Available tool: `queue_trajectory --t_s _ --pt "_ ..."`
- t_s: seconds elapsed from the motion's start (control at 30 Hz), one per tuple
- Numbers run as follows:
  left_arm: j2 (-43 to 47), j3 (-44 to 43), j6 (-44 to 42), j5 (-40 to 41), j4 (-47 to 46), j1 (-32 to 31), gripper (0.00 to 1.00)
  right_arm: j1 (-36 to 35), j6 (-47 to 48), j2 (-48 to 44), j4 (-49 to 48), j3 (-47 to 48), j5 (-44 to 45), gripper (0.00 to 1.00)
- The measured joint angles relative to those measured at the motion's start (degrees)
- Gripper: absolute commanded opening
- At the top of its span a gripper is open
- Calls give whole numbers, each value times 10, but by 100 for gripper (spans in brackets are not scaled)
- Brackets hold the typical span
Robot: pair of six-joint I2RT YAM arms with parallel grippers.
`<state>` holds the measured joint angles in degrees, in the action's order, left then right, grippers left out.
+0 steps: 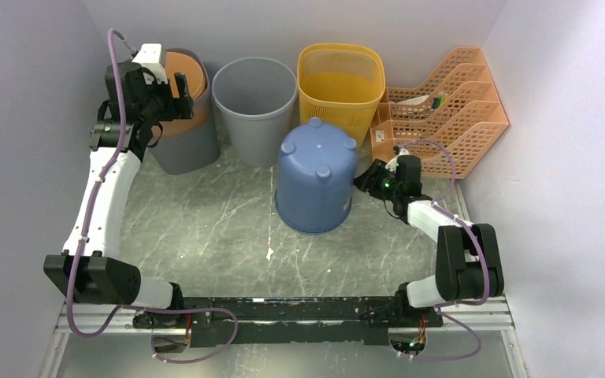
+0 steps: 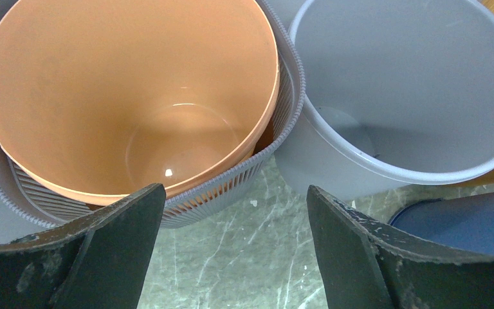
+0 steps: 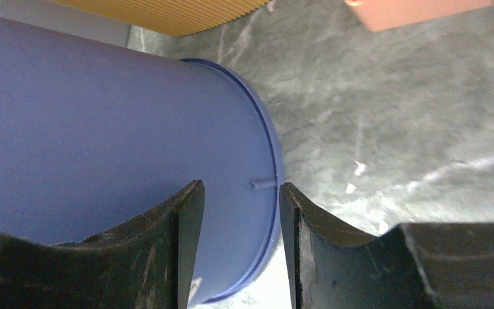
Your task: Turn the large container upside down
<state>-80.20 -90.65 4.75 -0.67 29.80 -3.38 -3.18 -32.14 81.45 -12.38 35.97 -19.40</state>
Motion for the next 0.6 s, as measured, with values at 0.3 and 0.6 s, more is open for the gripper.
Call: queue_trajectory --t_s 0.3,0.6 --pt "-2 -19 4 -17 0 0 93 -187 -27 78 -21 74 56 47" --pt "-2 -26 9 -31 -1 -1 93 -371 -68 312 -46 304 63 47"
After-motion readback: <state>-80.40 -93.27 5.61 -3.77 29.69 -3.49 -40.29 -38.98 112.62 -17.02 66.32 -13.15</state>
